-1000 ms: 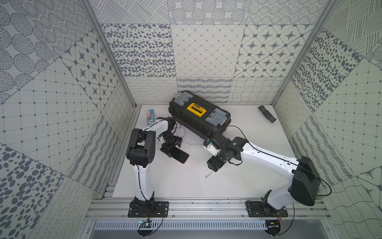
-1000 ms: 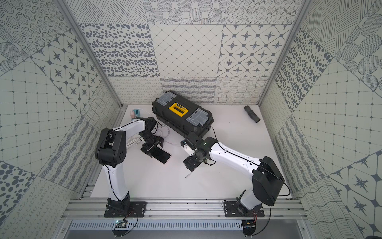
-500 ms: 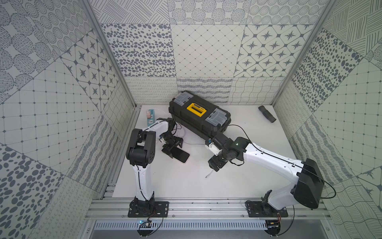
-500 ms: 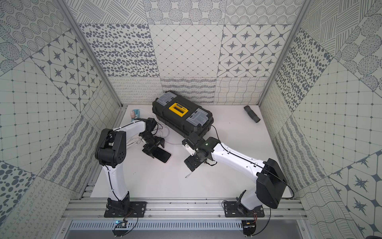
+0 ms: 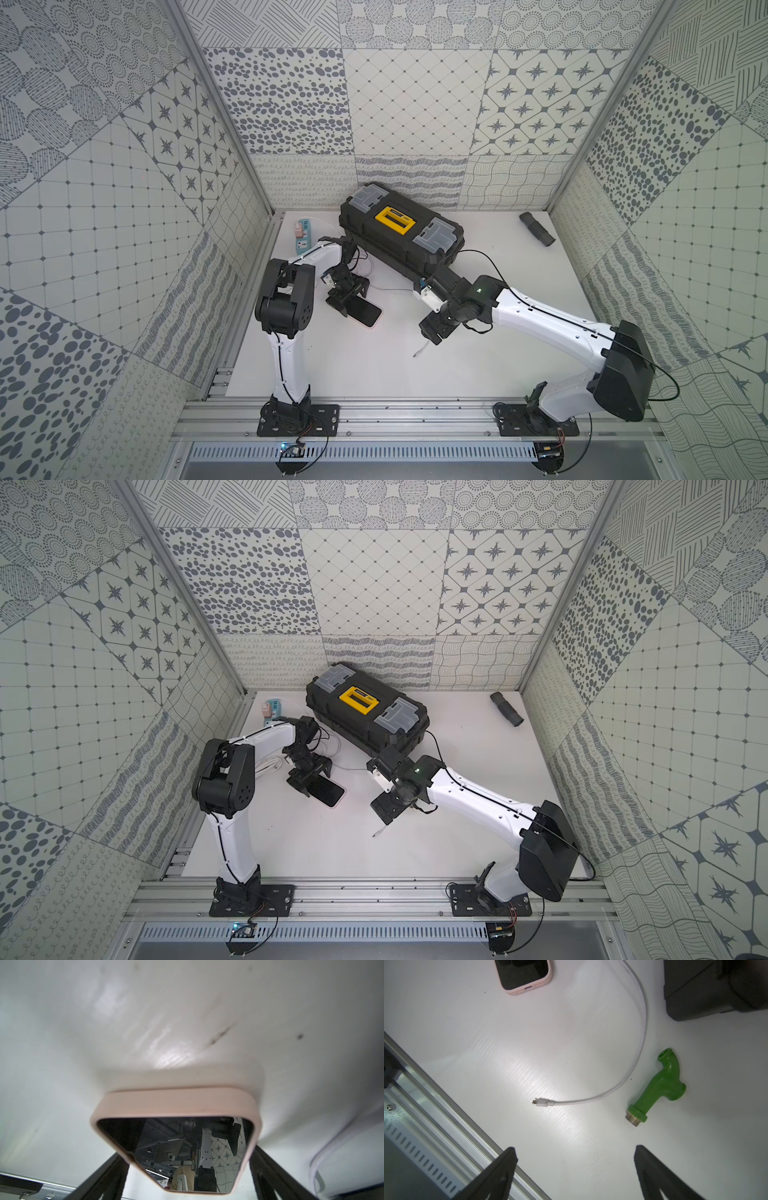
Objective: Plug the charging cable into the phone
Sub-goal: Pick up the phone at the center of the board.
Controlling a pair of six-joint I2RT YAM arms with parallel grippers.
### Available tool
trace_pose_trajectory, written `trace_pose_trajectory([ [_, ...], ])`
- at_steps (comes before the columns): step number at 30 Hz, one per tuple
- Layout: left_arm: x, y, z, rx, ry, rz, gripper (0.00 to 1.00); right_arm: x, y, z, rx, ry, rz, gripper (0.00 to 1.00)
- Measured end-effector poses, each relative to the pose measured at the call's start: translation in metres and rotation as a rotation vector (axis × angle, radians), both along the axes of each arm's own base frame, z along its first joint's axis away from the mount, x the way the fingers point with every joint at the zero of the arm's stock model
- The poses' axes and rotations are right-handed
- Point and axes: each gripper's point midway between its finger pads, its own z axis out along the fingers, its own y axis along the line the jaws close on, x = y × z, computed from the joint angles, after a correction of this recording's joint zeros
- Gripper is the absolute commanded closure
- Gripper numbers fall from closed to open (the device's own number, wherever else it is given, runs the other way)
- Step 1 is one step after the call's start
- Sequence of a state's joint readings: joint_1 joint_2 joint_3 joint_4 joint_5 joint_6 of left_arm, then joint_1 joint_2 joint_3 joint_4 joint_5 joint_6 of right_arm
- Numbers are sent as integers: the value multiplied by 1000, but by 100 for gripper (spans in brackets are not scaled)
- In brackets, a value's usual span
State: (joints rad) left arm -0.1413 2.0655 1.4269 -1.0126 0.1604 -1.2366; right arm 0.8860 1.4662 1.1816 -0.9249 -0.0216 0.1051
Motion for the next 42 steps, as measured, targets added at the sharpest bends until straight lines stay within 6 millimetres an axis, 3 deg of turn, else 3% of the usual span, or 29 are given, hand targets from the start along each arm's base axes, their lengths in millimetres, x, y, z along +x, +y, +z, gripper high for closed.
trace_pose_trajectory([
  [9,-10,8,1,63,-9,-3,11,0,0,0,-1,-1,3,7],
  [15,-7,8,2,81,5,-9,20,1,-2,5,2,-21,1,7],
  [21,-12,10,2,101,21,-9,8,4,-7,13,0,-56,-5,5],
  [34,-23,3,-4,182,-41,33,9,4,-9,18,8,-72,-8,4],
  [42,-24,-2,-8,199,-88,56,16,3,-9,23,17,-86,6,3],
])
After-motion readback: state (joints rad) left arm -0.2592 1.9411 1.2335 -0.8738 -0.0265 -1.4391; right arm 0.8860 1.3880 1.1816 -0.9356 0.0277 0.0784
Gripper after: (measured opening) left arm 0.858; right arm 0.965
